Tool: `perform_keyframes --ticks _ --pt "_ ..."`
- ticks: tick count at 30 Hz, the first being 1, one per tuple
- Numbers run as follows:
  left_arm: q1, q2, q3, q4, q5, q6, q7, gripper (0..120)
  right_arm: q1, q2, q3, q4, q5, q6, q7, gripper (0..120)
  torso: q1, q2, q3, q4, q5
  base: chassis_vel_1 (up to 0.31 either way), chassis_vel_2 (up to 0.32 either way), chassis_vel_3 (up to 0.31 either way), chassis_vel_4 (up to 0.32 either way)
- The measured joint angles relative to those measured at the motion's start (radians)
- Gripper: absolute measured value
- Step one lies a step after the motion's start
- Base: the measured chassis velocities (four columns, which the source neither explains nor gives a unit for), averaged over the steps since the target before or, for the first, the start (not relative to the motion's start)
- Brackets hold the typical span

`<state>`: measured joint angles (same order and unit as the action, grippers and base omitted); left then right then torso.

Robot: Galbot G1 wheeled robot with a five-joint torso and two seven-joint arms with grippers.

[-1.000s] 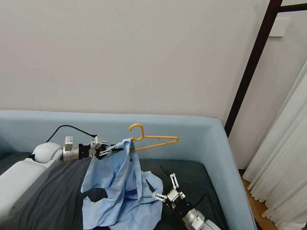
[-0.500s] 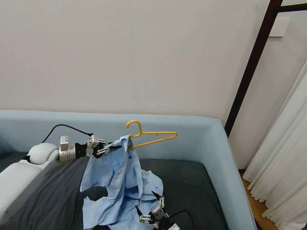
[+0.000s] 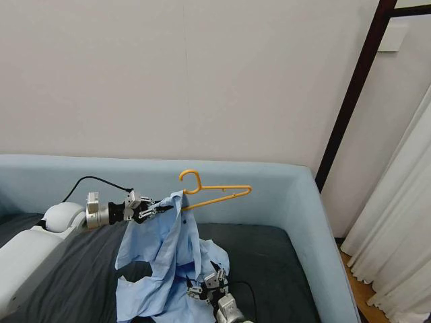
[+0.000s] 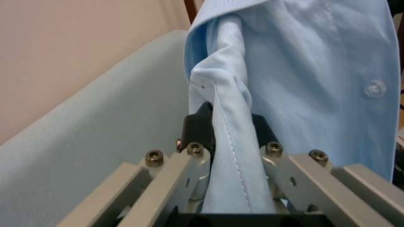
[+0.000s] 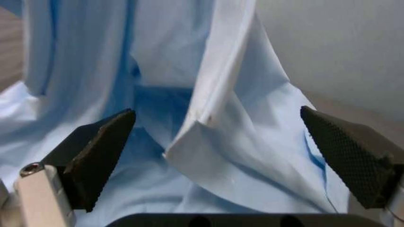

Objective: Pick up the clothes from the sofa and hang them on the clothes hanger.

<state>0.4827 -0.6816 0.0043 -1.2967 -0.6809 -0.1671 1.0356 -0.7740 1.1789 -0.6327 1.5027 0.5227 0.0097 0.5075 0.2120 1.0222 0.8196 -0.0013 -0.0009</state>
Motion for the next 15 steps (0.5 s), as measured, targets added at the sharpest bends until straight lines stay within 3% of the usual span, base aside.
perform_keyframes --ticks 6,15 --pt "0.005 0.0 -0.003 -0.001 0.0 -0.005 0.0 7 -0.009 0.011 0.002 0.006 0.026 -0.042 0.045 88 0.0 0.0 0.0 0.0 0.0 0.0 0.0 0.0 0.0" --pt "0.021 0.002 -0.017 -0.001 0.003 -0.014 -0.001 7 -0.017 0.008 0.02 0.018 0.075 -0.027 0.048 51 0.0 0.0 0.0 0.0 0.0 0.0 0.0 0.0 0.0"
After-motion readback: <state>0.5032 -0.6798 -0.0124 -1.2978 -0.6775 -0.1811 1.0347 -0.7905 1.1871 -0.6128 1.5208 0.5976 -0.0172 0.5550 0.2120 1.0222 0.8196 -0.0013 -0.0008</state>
